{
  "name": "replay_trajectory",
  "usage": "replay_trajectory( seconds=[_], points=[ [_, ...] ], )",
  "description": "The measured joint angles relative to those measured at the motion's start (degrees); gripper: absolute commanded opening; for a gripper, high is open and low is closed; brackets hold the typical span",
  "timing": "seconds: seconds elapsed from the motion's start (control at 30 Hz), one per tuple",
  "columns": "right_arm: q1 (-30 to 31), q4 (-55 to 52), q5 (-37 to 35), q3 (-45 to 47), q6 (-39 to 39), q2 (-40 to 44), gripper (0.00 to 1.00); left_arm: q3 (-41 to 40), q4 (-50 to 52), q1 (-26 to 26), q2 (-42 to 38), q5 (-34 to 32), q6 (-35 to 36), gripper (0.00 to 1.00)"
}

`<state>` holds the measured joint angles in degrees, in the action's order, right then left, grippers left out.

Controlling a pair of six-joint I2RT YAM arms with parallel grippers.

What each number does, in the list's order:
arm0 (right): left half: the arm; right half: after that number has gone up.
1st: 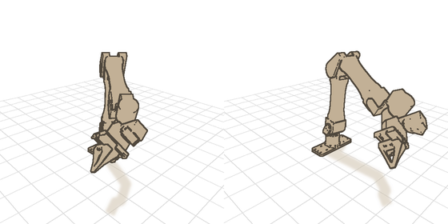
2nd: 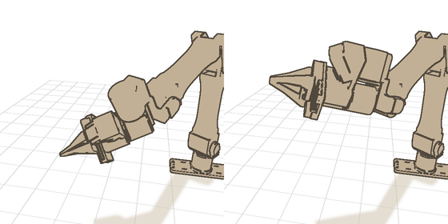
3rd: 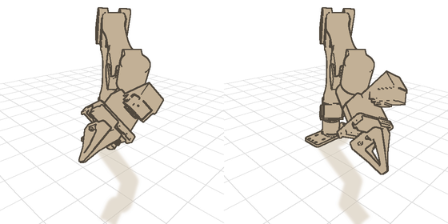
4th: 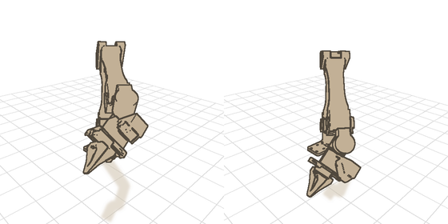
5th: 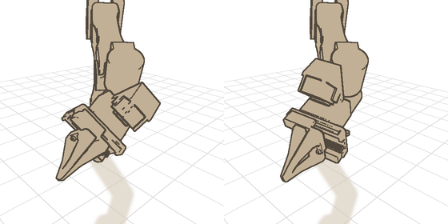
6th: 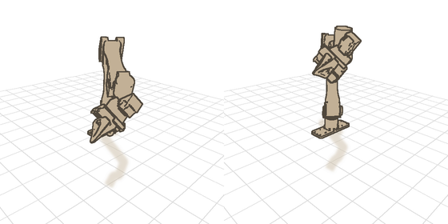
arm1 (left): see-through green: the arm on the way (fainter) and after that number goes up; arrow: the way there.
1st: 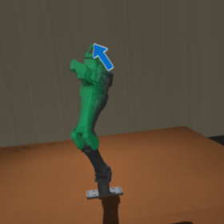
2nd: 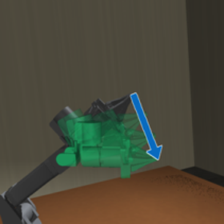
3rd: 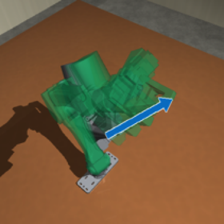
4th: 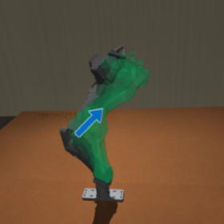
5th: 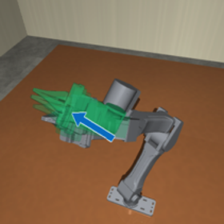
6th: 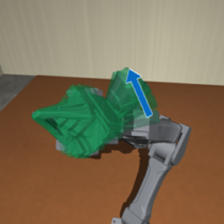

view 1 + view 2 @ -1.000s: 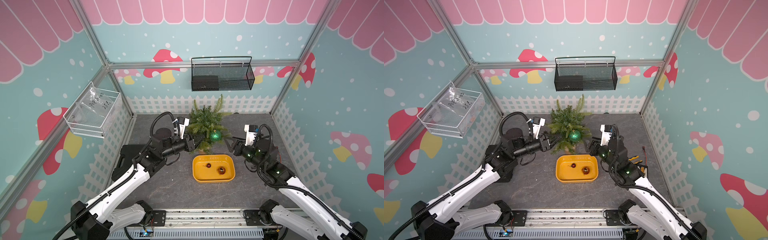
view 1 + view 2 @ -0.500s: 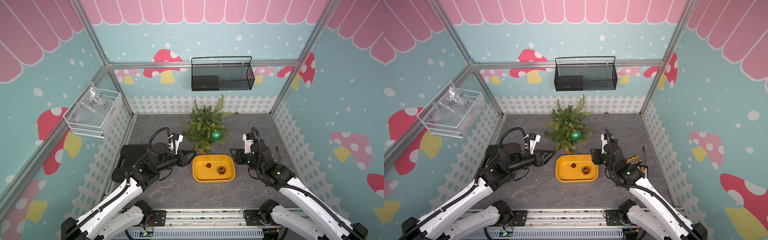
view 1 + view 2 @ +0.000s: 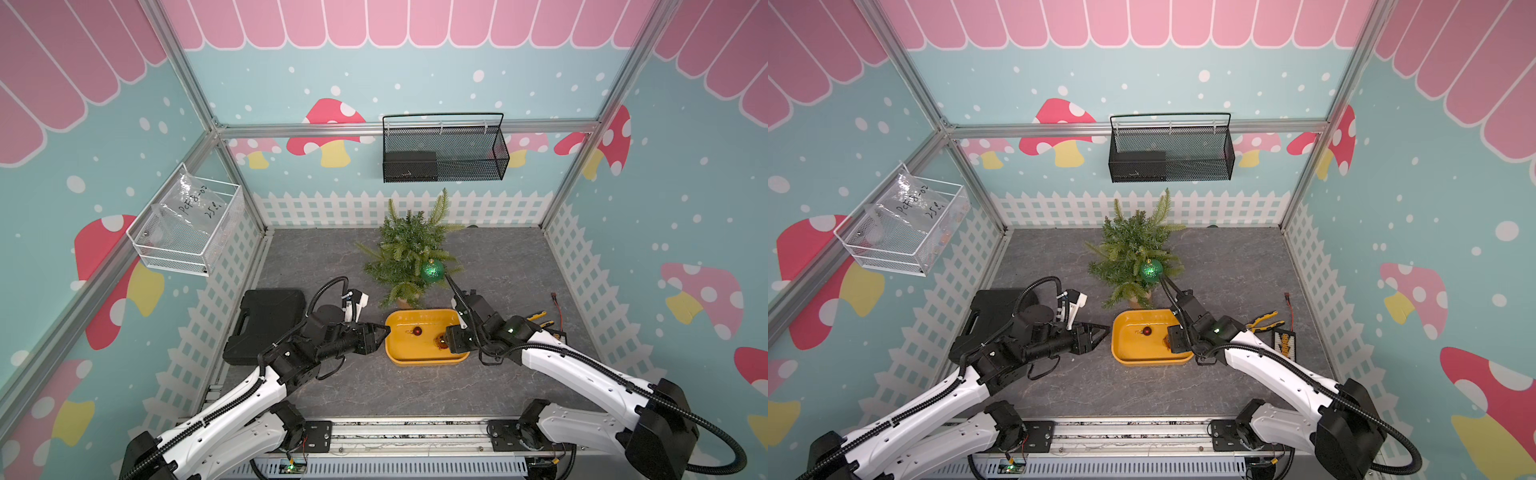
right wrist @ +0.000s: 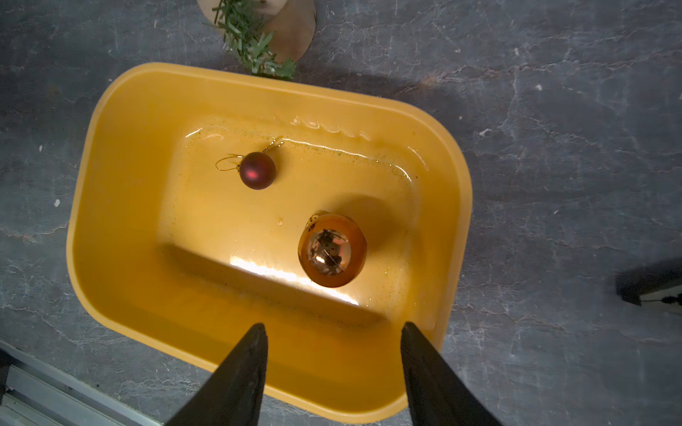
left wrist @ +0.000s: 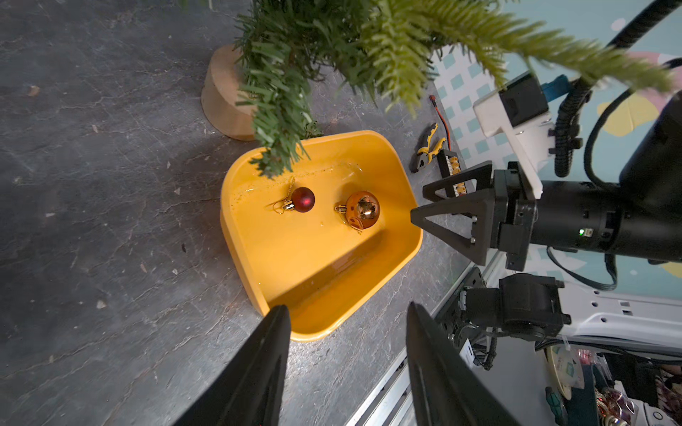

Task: Decorate the small christmas tree with ornaments
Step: Pick up an ornament from the container.

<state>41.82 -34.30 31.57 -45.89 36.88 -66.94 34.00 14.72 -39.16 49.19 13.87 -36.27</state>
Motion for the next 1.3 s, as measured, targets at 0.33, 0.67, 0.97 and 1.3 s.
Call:
replay_trajectory(
  seconds=[0.33,0.67,0.97,1.3],
  points=[
    [0.61,6.54,-0.81,0.39,1.14,-7.63,0.60,-1.29,-1.31,-1.53,1.60,-0.02,-0.90,0.54],
    [0.61,12.31,-1.11,3.91,2.58,-11.74,0.58,-2.21,-1.92,-1.81,1.60,-0.26,-1.27,0.54],
    [0.61,17.62,-1.18,5.55,3.87,-13.27,0.56,-2.21,-2.62,-1.81,1.60,-0.44,-1.53,0.54],
    [0.61,20.55,-1.18,6.54,4.09,-14.75,0.58,-2.25,-2.99,-1.92,1.60,-0.74,-2.12,0.54]
  ],
)
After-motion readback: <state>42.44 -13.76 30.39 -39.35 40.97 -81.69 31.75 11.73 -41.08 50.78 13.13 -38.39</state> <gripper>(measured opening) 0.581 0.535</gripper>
